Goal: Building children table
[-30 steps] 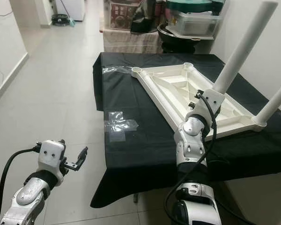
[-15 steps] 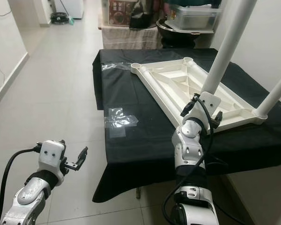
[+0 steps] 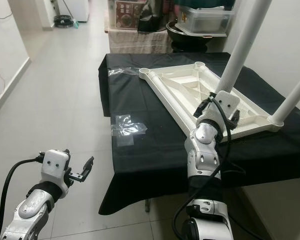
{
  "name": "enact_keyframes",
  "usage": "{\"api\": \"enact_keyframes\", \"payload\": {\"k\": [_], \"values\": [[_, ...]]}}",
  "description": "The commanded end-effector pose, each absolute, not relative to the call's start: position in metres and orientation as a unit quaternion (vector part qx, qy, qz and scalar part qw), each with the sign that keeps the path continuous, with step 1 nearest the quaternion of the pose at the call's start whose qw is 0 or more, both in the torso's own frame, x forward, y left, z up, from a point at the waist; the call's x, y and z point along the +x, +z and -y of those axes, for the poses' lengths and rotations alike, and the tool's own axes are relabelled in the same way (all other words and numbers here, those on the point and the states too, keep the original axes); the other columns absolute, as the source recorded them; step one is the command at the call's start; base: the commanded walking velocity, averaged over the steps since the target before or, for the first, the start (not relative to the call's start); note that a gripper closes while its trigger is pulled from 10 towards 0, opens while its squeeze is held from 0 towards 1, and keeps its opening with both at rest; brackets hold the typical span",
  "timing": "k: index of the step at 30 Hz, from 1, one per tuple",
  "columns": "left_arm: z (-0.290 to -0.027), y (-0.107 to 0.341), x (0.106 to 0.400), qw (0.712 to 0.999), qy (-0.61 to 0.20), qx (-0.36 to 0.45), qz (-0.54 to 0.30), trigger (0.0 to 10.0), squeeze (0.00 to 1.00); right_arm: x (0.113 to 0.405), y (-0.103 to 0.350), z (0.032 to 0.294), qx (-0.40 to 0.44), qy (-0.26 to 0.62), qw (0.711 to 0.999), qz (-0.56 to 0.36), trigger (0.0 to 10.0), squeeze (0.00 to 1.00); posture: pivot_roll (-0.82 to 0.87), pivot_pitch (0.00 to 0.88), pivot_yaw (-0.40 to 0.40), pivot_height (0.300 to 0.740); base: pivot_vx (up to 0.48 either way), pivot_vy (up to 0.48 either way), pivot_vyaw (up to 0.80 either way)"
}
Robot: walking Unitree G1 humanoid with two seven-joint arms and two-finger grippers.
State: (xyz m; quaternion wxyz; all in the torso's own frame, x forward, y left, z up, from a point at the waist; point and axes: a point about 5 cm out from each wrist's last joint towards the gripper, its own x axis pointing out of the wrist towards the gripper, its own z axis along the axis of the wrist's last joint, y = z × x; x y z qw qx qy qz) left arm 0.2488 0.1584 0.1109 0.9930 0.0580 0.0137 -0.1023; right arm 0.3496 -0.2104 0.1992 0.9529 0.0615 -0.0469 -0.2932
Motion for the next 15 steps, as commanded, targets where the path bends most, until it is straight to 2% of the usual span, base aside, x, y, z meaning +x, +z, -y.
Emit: {"api": "enact_keyframes", "payload": {"k": [1, 6, 7, 8, 15], "values": [[-0.155, 0.109, 0.25, 0.992, -0.109, 0.058, -0.015, 10.0, 0.0, 0.35, 0.196, 0.211, 0.06, -0.282, 0.957, 0.034, 10.0, 1.0, 0.09, 0.0, -0.067, 0.74, 0.0, 0.0, 0.0], [-0.155, 0.109, 0.25, 0.992, -0.11, 0.058, -0.014, 10.0, 0.0, 0.352, 0.197, 0.217, 0.044, -0.267, 0.962, 0.029, 10.0, 1.0, 0.08, 0.0, -0.067, 0.74, 0.0, 0.0, 0.0], [-0.155, 0.109, 0.25, 0.992, -0.11, 0.058, -0.014, 10.0, 0.0, 0.352, 0.198, 0.221, 0.039, -0.266, 0.963, 0.026, 10.0, 0.74, 0.08, 0.0, -0.067, 0.74, 0.0, 0.0, 0.0], [-0.155, 0.109, 0.25, 0.992, -0.11, 0.058, -0.014, 10.0, 0.0, 0.352, 0.198, 0.225, 0.033, -0.266, 0.963, 0.025, 10.0, 0.0, 0.08, 0.0, -0.066, 0.74, 0.0, 0.0, 0.0], [-0.154, 0.109, 0.25, 0.992, -0.112, 0.056, -0.016, 10.0, 0.0, 0.353, 0.197, 0.232, 0.026, -0.268, 0.963, 0.019, 10.0, 0.0, 0.08, 0.0, -0.064, 0.74, 0.0, 0.0, 0.0]]}}
